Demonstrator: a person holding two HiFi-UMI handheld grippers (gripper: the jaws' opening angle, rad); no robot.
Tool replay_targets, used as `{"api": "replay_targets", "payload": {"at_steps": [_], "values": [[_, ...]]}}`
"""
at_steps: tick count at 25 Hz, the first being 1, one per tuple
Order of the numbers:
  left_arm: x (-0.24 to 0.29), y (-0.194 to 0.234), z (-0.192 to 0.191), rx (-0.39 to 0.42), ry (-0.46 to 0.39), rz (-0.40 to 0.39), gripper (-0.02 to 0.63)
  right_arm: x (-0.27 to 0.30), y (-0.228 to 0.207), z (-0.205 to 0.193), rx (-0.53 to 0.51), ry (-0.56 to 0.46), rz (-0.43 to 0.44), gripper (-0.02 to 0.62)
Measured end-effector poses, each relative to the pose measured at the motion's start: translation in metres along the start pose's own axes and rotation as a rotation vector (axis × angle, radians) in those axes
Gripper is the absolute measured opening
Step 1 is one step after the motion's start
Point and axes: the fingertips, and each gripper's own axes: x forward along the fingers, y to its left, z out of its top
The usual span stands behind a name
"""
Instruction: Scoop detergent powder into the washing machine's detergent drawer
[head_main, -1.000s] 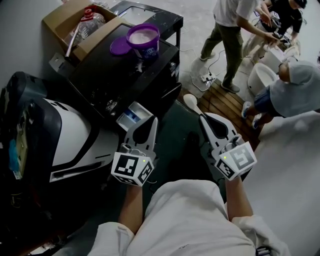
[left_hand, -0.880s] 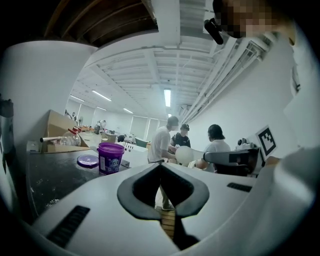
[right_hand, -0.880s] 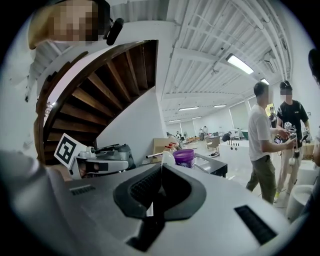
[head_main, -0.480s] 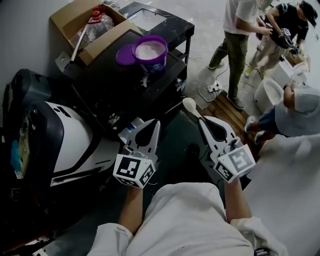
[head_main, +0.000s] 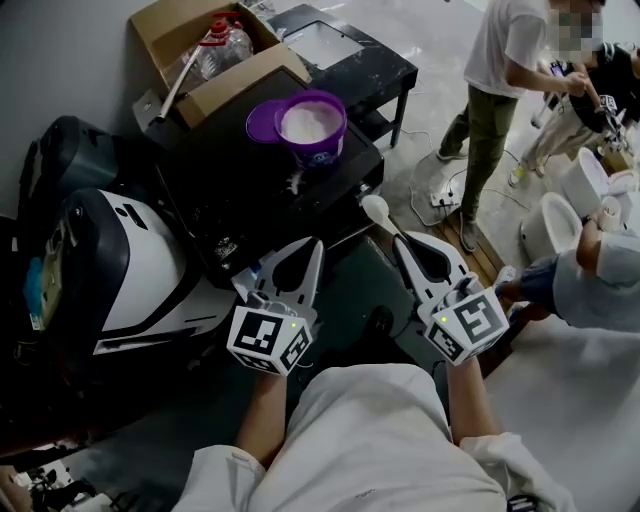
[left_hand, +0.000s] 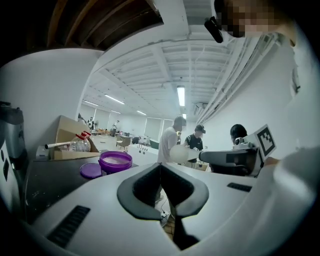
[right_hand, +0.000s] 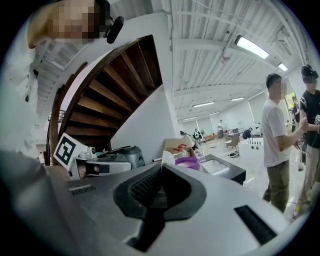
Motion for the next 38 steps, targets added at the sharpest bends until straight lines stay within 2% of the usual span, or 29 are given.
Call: {"api": "replay_targets", "payload": {"at_steps": [8,14,21,38], "values": [[0.034,-0.012,0.001,-0.015,-0.009,0.070,0.020,0.008,-0.030,0.006,-0.001,0.009,0.096,0.009],[0.043,-0.018,0.001,-0.021,-0.011,0.079,0.020,0.011,-0.040,0.004,0.007,0.022,0.116,0.009],[0.048,-0.006,-0.005,-0.041,-0.003,0.100,0.020,0.021,-0.040,-0.001,0.006,0.050,0.134,0.009],[0.094,0.065,0.018,-0.030,0.001,0.023,0.020,0.107,-0.059,0.018,-0.011,0.051,0.080,0.009]]}}
